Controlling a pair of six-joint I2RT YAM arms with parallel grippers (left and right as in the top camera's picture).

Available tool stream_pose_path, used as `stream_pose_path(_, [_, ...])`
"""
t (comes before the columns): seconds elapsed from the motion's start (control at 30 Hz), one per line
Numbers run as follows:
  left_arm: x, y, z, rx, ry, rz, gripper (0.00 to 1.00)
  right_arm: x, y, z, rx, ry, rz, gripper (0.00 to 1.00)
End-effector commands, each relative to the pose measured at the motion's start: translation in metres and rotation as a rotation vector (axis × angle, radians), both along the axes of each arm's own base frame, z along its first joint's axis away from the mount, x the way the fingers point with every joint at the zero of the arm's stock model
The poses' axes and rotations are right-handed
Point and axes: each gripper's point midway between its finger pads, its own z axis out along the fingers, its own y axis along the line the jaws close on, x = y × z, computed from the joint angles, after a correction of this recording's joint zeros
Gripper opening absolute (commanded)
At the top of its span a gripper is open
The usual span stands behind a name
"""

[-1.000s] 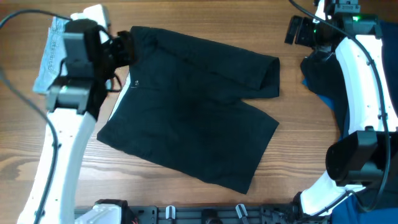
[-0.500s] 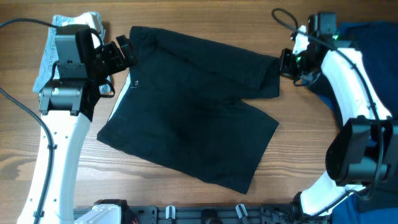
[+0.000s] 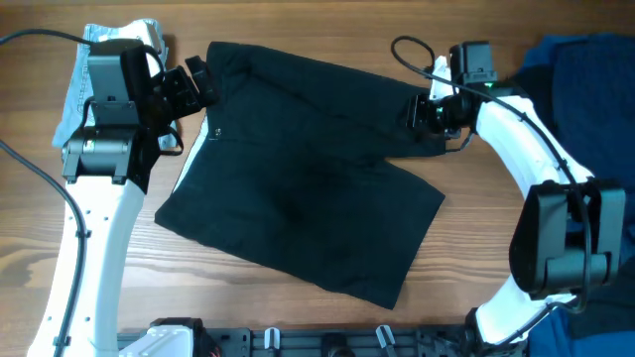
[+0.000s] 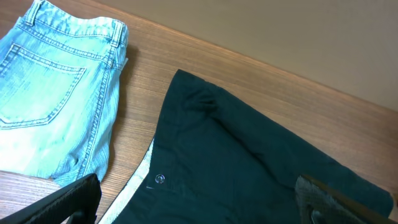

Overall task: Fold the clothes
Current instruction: 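Grasp the shorts' right waistband corner with the right gripper, pull up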

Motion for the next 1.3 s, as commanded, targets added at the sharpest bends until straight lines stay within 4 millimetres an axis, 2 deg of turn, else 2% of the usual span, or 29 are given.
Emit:
stream_pose_path(0.0, [0.002, 0.004, -0.002, 0.004, 0.004, 0.017, 1.0, 0.002, -0.024, -0.008, -0.113, 0.016, -0.125, 0.5])
stream_pose_path(0.47, [0.002, 0.004, -0.002, 0.004, 0.004, 0.017, 1.0, 0.003, -0.026, -0.01, -0.105, 0.034, -0.198, 0.49])
stream_pose_path(0.77, [0.002, 0.004, -0.002, 0.004, 0.004, 0.017, 1.0, 0.003, -0.024, -0.038, -0.099, 0.088, -0.194, 0.44])
stream_pose_path(1.03, [0.002, 0.004, -0.002, 0.004, 0.004, 0.017, 1.0, 0.008, -0.02, -0.036, -0.076, 0.069, -0.191, 0.31])
stream_pose_path(1.27, [0.002, 0.004, -0.002, 0.004, 0.004, 0.017, 1.0, 0.013, -0.019, -0.035, -0.065, 0.055, -0.209, 0.31])
